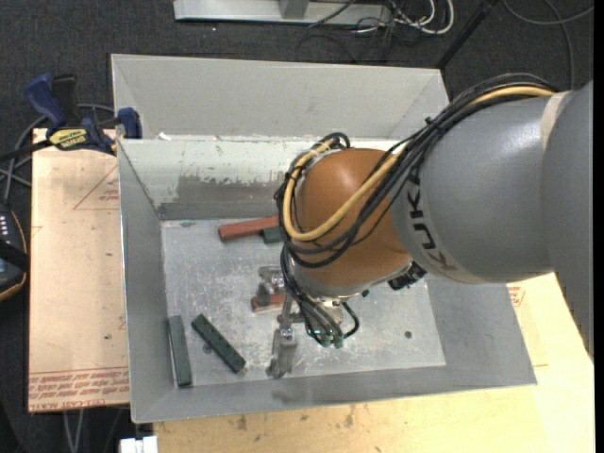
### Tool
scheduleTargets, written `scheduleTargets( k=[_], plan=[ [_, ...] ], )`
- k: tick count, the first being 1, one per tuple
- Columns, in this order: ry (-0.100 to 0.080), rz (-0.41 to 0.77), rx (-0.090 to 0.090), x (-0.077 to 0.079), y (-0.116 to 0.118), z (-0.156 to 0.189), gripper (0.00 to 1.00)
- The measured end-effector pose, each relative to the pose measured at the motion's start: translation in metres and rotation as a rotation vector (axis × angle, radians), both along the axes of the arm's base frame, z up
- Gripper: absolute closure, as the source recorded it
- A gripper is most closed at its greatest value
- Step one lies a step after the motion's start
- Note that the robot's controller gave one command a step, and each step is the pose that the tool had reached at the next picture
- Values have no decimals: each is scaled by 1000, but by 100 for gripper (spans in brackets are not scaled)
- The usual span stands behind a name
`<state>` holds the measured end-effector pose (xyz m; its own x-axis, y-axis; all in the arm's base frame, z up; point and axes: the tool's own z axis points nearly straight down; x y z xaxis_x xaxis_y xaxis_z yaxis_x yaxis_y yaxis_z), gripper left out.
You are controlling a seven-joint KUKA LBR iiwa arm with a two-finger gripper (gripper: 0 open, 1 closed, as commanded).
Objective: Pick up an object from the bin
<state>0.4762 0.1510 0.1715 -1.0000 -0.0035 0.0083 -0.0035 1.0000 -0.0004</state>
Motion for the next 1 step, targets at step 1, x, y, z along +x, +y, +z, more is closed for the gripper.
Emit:
scheduleTargets(
  k=[1],
  plan=[
    [-1, -91, 0, 32, 26, -98, 0]
  ],
)
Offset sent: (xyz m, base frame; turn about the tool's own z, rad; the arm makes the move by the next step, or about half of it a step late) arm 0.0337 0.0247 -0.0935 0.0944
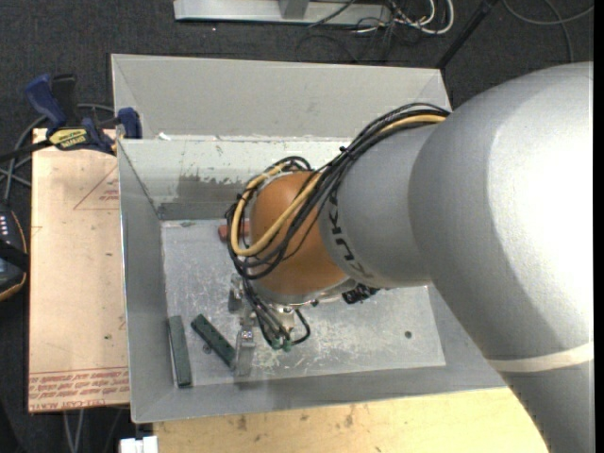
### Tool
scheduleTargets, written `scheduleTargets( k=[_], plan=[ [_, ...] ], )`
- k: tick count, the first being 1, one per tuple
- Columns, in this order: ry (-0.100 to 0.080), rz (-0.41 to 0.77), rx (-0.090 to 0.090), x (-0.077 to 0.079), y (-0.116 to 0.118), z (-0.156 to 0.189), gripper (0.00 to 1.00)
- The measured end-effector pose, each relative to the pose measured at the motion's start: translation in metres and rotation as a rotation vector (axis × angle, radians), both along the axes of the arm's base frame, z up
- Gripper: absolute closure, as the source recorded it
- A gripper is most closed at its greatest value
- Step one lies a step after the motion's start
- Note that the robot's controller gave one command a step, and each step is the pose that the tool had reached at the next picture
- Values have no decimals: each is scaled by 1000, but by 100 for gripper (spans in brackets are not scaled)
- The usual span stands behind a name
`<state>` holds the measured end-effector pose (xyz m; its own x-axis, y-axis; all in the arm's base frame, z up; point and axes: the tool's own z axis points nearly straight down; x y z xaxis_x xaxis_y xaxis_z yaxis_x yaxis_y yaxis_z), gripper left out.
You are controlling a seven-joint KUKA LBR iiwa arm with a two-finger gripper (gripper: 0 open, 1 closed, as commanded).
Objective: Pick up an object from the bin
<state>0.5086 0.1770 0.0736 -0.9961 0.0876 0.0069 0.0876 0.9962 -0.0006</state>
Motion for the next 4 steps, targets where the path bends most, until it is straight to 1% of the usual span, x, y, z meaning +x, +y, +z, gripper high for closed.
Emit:
scheduleTargets(
  k=[1, 2, 3, 4],
  plan=[
    [-7, -163, 0, -15, 25, -3, 0],
    [-6, -215, -2, -15, -37, 1, 0],
    [-12, -210, 2, -13, -34, 3, 100],
    [-9, -210, 1, -14, -34, 1, 0]
  ],
)
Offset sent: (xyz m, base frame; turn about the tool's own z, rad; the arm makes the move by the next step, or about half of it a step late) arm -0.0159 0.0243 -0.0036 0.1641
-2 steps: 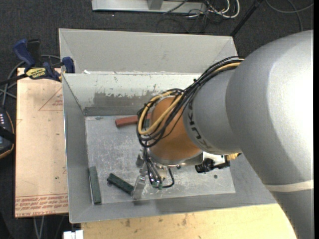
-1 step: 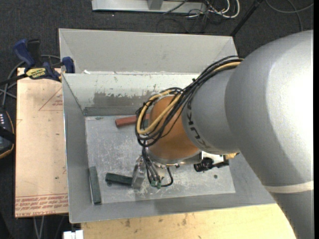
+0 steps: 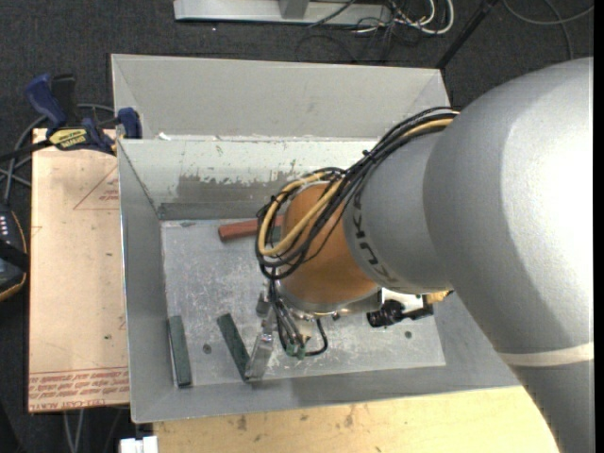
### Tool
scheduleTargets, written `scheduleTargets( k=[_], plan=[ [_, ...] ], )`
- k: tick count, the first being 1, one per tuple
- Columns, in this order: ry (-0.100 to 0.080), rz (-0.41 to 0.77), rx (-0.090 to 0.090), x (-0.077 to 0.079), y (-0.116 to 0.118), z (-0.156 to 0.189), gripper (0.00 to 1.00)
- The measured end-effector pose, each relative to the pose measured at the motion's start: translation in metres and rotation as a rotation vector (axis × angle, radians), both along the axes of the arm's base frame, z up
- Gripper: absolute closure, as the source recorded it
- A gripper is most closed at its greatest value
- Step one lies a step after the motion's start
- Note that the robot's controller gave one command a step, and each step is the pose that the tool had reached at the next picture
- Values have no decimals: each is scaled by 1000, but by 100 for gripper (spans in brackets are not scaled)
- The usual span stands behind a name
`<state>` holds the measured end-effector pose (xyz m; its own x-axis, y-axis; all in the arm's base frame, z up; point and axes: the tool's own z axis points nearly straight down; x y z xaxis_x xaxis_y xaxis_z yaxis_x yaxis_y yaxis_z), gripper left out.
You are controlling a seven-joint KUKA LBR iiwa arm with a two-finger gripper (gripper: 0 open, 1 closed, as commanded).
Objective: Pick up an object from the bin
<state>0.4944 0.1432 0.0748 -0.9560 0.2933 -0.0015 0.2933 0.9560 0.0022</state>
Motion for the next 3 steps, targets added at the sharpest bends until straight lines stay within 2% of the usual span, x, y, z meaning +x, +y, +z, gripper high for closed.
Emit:
scheduleTargets(
  k=[1, 2, 3],
  plan=[
    [-1, 1, 2, 0, 1, 1, 100],
    [0, 0, 0, 0, 0, 0, 0],
    [2, 96, -4, 13, -83, -5, 0]
  ],
)
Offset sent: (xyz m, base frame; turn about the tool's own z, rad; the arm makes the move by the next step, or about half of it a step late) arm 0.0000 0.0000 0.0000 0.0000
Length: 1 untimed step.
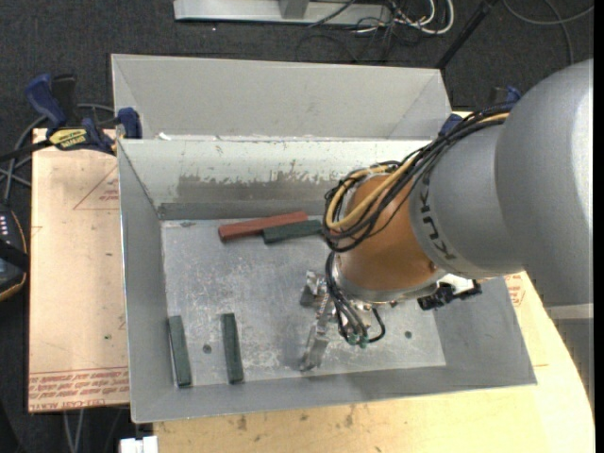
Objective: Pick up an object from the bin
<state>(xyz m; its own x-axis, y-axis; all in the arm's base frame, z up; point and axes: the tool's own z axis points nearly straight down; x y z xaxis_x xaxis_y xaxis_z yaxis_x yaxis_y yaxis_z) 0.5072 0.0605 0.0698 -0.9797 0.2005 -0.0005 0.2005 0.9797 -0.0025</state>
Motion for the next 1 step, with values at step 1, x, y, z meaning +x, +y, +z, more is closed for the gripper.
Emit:
scheduleTargets(
  k=[1],
  plan=[
    [-12, 64, -1, 82, -66, 44, 0]
  ],
)
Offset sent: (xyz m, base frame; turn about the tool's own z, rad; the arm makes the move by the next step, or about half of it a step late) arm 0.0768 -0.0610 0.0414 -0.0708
